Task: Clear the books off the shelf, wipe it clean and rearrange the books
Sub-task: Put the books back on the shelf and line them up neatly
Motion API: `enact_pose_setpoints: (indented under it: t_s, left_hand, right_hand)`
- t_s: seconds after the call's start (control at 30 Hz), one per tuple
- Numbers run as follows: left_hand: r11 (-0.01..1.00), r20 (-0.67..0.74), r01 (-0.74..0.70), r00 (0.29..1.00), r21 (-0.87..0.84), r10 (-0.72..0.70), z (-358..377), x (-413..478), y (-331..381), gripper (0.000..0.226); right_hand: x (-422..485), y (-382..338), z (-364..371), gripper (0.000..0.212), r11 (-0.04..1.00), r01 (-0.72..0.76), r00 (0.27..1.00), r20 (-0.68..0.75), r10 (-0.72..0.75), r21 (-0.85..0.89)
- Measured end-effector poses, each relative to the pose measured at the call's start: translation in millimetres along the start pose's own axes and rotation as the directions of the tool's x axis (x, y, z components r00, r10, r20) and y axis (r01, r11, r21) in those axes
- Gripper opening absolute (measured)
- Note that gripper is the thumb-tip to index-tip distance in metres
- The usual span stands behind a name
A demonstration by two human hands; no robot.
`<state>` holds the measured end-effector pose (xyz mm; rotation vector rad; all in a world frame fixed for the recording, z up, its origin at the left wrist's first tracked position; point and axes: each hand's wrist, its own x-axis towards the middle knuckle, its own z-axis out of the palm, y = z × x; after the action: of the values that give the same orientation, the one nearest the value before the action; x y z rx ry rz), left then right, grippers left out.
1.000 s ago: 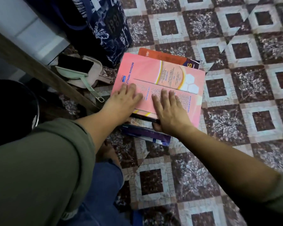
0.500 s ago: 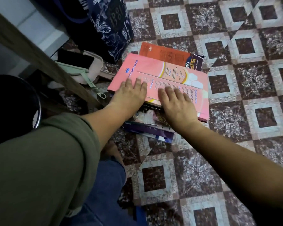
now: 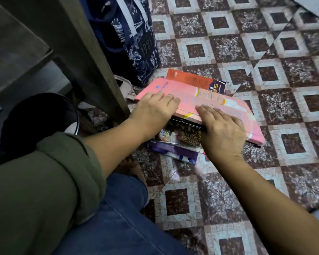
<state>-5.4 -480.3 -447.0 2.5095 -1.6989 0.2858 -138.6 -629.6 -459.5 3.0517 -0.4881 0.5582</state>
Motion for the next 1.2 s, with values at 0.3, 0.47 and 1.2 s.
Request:
enact_pose_setpoints:
  t_s: [0.3,0.47,1.2]
  left_hand:
    - [0.994,0.594,0.079,0.798,0.069,-0.104,-72.2,-44.1,22.2,0.057]
    - [0.981,0.577,0.190,0.798,0.034,-0.174,-112.3,-83.6,15.4,0.039]
    - [0.678,0.008,0.604,0.744,0.420,-0.668,-388.9,-247.7,-57.9,0.038]
  right_hand:
    - [-36.7,-39.0,-89.8,0.044,1.000,-0.016,0.896,0.445,0.007,0.018]
    - [-35.3,-77.0,-127.3,0.035,0.997,0.079,0.898,0.433,-0.074,0.005]
    - [65.3,-284.9,-291.7,0.044,0.821,0.553,0.832,-0.149,-0.534,0.144]
